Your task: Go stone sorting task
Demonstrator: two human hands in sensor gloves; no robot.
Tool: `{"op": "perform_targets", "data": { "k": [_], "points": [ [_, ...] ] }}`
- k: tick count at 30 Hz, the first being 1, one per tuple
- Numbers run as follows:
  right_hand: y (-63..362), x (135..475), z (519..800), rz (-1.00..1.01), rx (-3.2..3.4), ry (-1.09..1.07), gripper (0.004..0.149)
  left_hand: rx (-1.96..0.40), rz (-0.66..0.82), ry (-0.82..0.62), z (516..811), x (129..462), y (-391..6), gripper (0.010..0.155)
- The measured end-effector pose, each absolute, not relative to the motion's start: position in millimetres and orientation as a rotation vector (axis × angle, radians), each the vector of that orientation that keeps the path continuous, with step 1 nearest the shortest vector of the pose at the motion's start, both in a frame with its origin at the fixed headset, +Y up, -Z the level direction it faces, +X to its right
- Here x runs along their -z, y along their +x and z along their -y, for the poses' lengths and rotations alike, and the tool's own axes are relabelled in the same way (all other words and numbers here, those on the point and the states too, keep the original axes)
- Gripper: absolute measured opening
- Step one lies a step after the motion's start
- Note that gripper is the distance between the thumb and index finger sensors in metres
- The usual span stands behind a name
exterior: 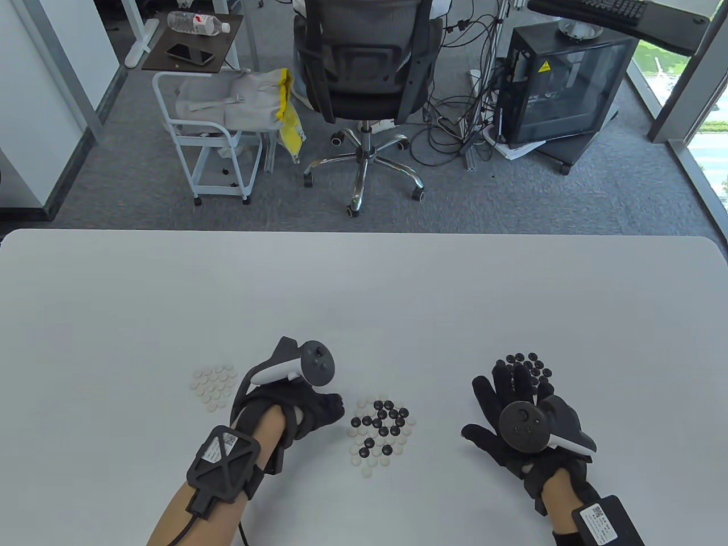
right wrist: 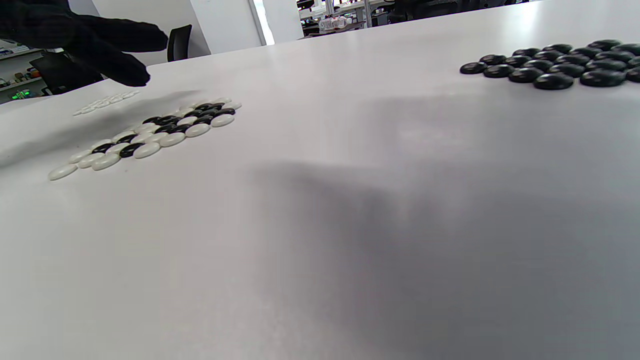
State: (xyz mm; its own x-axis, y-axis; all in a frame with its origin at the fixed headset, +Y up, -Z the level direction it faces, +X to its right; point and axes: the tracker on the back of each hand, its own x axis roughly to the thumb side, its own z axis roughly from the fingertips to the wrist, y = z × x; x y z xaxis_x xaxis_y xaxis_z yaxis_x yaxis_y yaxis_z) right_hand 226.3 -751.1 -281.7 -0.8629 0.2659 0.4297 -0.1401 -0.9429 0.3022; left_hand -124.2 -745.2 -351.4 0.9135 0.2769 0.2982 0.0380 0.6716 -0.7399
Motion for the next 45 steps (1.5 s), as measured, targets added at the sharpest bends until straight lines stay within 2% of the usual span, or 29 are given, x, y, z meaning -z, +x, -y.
{"op": "perform_targets", "data": {
  "k": [7,13,20,28,38,45],
  "points": [
    [227,281,751,-0.383,-2.814,0.707,0.085,-0.132,0.424,-0.853,768,362,-94,0.070],
    [227,281,751,-0.389,-2.813,0.703,0.084,-0.135,0.411,-0.874,781,369,-92,0.068],
    [228,281,751,-0.384,-2.811,0.703,0.085,-0.121,0.167,-0.833,768,396,-150,0.067],
    [228,281,751,-0.397,-2.815,0.703,0.085,-0.080,-0.063,-0.853,756,397,-221,0.068],
    [226,282,753,-0.414,-2.817,0.706,0.085,0.012,-0.172,-0.854,752,393,-251,0.068],
    [225,282,753,-0.415,-2.816,0.703,0.084,-0.024,-0.192,-0.864,753,391,-262,0.069]
  ]
}}
